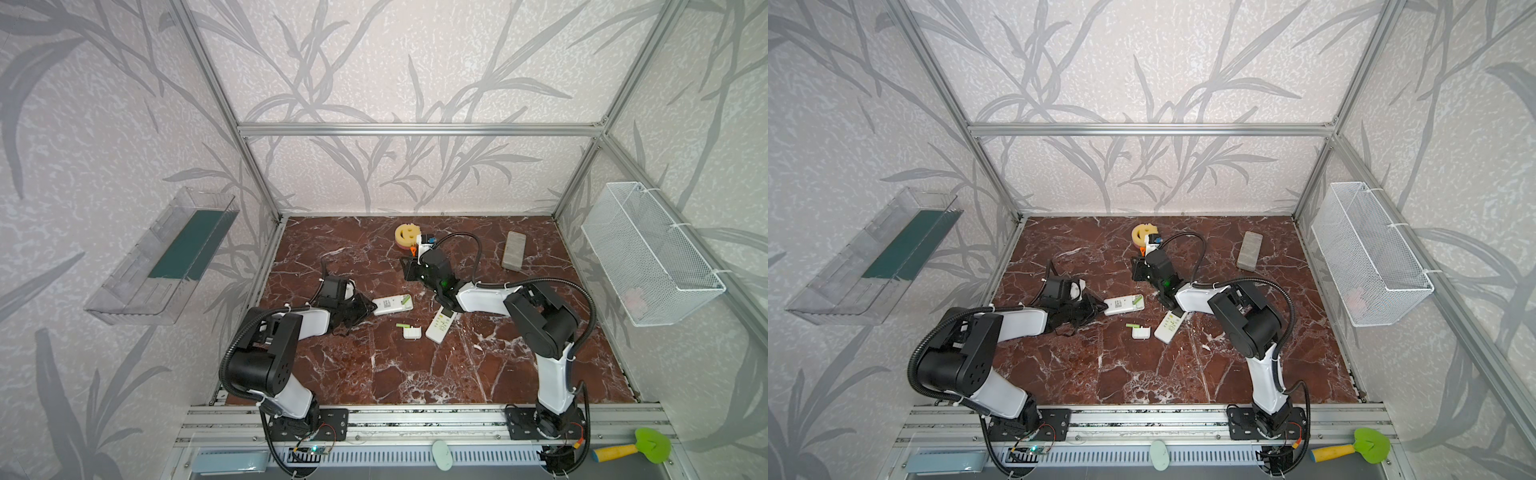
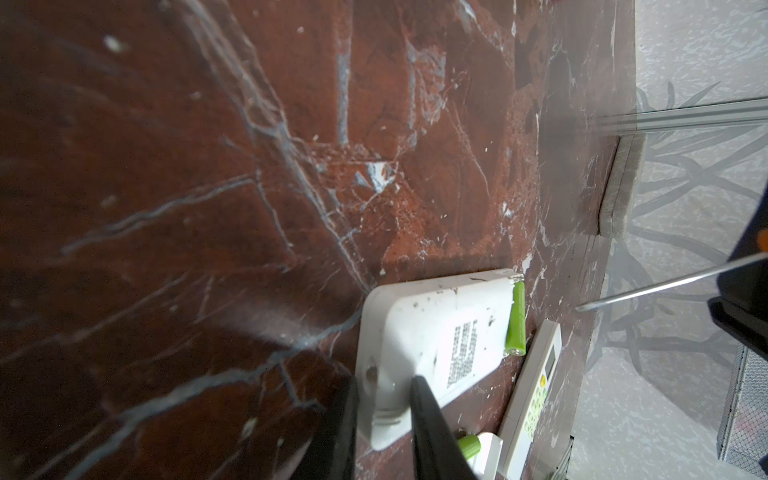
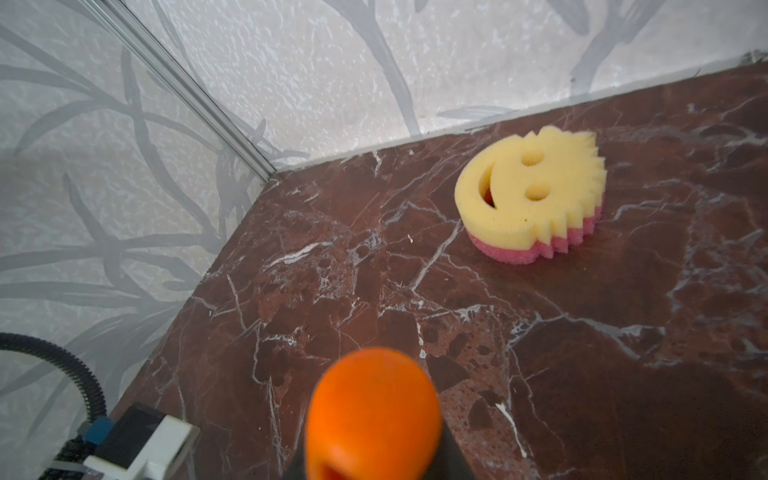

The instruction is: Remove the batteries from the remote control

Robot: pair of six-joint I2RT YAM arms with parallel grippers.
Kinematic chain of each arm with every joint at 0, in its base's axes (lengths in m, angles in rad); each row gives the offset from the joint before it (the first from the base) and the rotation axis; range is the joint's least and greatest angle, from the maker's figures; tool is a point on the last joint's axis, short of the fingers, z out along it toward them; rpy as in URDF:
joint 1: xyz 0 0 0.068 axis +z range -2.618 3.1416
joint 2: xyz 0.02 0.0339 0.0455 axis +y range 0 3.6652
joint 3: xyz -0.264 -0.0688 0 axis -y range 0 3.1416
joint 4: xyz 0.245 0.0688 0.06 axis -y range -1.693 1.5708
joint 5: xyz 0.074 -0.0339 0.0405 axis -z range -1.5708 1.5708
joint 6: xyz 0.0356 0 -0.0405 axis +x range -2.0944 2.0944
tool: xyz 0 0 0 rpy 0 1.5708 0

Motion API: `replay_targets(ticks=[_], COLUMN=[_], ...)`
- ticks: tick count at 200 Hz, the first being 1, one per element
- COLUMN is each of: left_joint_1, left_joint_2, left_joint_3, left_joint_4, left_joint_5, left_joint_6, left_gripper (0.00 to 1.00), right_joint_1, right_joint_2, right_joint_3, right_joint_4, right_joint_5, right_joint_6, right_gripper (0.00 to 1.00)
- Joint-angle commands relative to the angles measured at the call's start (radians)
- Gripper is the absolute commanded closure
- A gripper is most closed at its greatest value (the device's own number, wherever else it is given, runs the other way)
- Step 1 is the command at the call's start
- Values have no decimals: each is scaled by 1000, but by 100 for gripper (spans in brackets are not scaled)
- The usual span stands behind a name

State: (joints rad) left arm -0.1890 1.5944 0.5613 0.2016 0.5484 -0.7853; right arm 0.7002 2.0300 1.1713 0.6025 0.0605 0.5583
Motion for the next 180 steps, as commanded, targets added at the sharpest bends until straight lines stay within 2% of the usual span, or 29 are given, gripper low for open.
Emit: replay_targets(ticks=[1,101,149,180], left_joint_1=[-12,-12,-12,-12], left_joint_2=[45,52,51,47], left_joint_3=[-32,-29,-35,-35], left_joint_4=[-182,-186,-185,-184], left_joint_5=[-50,-53,-54,-55], left_joint_6=[14,18,18,18], left_gripper=[75,75,75,75], right_joint_1=[1,10,39,44], right_joint_2=[35,50,6,-16], right_joint_3=[32,64,71,60], right_joint_4=[-53,-159,-234,-232], right_joint_5=[-34,-59,27,48], right_joint_6=[-38,-132,-268,-287], right_gripper=[100,100,100,100])
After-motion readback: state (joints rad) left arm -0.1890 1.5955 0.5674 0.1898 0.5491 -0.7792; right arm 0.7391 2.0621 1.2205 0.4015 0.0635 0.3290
